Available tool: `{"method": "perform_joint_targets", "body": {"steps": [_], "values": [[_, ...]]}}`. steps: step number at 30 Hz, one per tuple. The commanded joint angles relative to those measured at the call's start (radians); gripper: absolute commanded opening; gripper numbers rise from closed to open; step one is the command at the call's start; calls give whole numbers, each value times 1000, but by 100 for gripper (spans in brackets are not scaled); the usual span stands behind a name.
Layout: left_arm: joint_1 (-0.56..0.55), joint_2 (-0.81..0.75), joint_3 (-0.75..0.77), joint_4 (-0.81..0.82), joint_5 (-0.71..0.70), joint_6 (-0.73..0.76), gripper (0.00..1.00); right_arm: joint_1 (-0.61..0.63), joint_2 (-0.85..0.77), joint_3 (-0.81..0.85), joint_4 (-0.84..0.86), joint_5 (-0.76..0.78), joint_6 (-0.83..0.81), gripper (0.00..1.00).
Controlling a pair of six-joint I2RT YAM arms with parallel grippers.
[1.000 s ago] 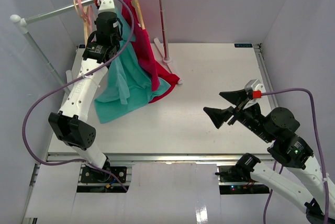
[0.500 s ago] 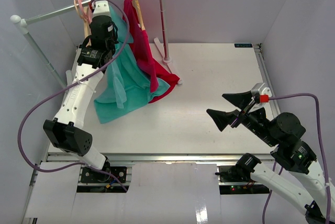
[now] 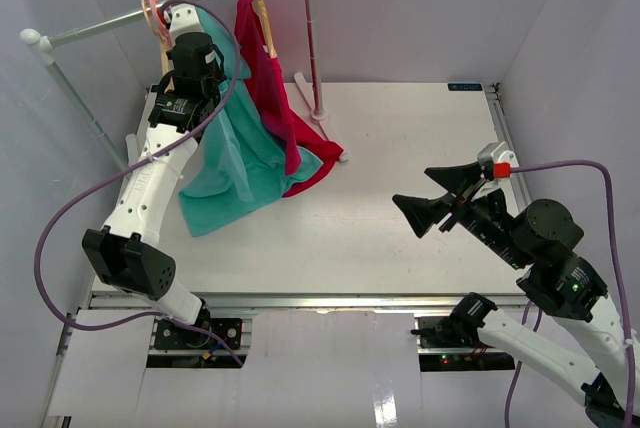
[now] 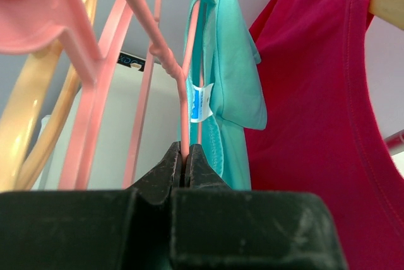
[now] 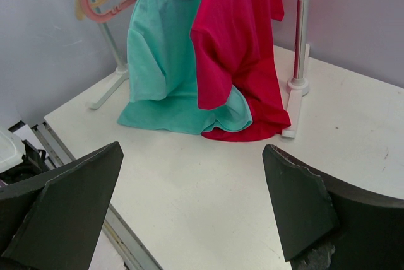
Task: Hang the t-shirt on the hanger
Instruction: Place the hanger at the clothesline.
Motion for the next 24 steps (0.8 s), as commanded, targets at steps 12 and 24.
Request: {"method": "perform_joint_targets", "body": {"steps": [12,24], "values": [[3,63,1,86,140,2,0,2,38,95,32,49,-4,98],[1,52,13,90,321,18,15,2,5,68,45,36,-15,98]]}}
